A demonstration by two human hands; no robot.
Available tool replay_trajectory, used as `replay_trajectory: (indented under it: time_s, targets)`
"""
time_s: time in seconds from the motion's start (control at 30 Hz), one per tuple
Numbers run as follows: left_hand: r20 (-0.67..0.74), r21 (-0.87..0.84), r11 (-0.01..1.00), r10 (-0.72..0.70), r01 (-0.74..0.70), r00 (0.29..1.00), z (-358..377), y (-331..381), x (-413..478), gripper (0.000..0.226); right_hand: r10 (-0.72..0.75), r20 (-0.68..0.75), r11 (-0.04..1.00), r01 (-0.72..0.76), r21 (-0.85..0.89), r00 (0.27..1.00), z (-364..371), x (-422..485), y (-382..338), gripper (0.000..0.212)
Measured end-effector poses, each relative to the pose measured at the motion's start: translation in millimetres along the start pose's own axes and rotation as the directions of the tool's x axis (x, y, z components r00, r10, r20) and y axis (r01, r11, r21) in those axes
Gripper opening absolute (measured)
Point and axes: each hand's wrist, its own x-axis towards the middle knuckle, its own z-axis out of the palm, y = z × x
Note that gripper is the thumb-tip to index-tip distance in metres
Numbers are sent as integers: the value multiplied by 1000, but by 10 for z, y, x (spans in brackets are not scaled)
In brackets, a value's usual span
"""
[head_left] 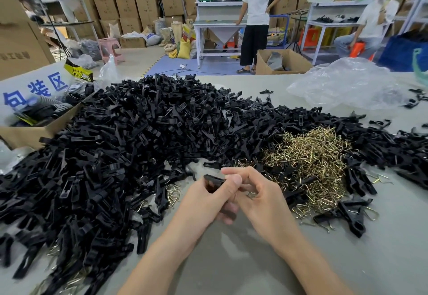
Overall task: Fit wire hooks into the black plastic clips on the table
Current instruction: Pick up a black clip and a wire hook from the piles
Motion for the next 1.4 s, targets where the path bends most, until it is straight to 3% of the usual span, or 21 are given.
replay_trajectory:
  time_s: [0.23,0.33,0.47,0.57,0.77,1.1,1.4]
  targets:
    - [85,30,999,19,-22,996,-36,0,10,53,-12,13,996,11,86,1000,-3,4,-44,15]
    - [105,64,998,12,-18,994,-49,-7,17,42,-21,17,996,19,89,1000,-3,8,-28,21]
    - [126,125,992,-4,-12,992,-63,-11,25,35,30,31,976,-36,215,999,14,18,-7,18]
    - [78,172,985,18,-32,997,-45,-7,19,36,44,43,963,-54,264,998,15,17,8,25]
    - [44,239,970,26,-36,999,-45,-10,7,35,103,103,945,-130,299,989,28,43,29,61]
    - [46,335,940,45,-58,998,-104,9,-6,26,114,158,918,-165,362,981,50,38,37,63]
    - [83,410,905,81,-109,993,-148,2,-3,42,113,199,899,-186,397,973,54,32,27,62]
